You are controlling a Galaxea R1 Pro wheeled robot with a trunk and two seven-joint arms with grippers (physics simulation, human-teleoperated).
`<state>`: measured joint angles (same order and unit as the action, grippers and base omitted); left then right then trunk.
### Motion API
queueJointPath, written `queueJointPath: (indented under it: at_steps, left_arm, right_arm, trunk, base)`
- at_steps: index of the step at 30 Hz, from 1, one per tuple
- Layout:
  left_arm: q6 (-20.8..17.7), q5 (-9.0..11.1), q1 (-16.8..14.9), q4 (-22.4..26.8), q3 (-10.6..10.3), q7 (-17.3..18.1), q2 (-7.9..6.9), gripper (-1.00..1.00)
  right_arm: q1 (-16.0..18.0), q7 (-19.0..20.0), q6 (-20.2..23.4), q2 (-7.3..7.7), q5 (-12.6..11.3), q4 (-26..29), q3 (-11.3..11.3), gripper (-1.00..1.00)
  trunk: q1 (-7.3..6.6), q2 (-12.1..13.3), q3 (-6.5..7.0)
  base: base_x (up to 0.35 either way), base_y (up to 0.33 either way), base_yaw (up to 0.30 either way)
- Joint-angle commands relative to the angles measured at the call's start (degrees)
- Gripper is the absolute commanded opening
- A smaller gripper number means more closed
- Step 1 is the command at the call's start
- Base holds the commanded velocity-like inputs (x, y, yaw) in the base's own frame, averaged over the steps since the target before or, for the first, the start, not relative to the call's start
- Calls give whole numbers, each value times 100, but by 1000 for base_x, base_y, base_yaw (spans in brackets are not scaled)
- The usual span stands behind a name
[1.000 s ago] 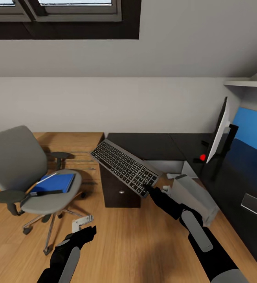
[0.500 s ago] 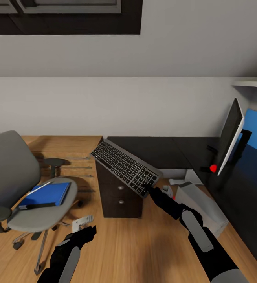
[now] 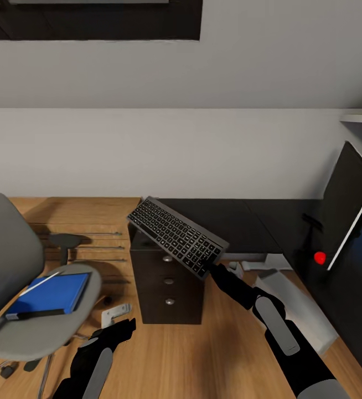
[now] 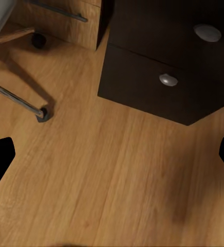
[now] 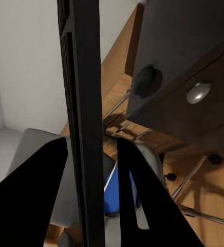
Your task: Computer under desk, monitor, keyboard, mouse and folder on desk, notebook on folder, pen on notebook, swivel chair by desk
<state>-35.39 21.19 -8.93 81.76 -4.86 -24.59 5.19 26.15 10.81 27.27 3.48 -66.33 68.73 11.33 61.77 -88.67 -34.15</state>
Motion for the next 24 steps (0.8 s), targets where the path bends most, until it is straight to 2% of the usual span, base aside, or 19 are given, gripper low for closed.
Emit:
queueJointPath:
  at_steps: [1,6,11,14,15,17,18,19,22,24]
  left_arm:
    - [-12,60,-4,7,-6,-55,-1,100]
    - [-18,60,-4,7,-6,-55,-1,100]
    - [-20,60,-4,7,-6,-55,-1,100]
    - [-20,60,-4,7,-6,-55,-1,100]
    - [-20,60,-4,7,-6,-55,-1,100]
    - [-20,60,-4,7,-6,-55,-1,100]
    - [-20,60,-4,7,-6,-55,1,100]
    - [-20,60,-4,7,-7,-55,7,100]
    - [-20,60,-4,7,-6,-55,8,100]
    - [-20,60,-4,7,-8,-55,8,100]
  right_arm:
    - [4,-4,15,2,-47,5,3,-100]
    - [6,-28,14,-10,-40,8,-5,-100]
    - [4,-63,-238,-120,-49,8,0,-100]
    - [5,-244,-814,-274,-54,8,-4,-100]
    - [-2,-420,-1223,-335,-63,26,1,-100]
    - [-98,-572,-1668,-389,-69,114,25,-100]
    - [-143,-595,-1757,-409,-70,154,31,-100]
    - [-593,-753,-2154,-792,-61,504,44,-100]
    - [-737,-1035,-2237,-950,-47,572,46,-100]
    - [-764,-1118,-2285,-984,-48,583,50,-100]
  trunk:
    - [3,-3,-6]
    - [3,-3,-6]
    - [3,-3,-6]
    - [3,-3,-6]
    - [3,-3,-6]
    - [3,-3,-6]
    - [3,-3,-6]
    - [3,-3,-6]
    - [3,-3,-6]
    - [3,-3,-6]
  base:
    - [326,0,0]
    - [249,0,0]
    - [45,0,0]
    - [11,0,0]
    - [4,0,0]
    - [2,0,0]
    - [1,0,0]
    - [0,0,0]
    - [0,0,0]
    - [0,0,0]
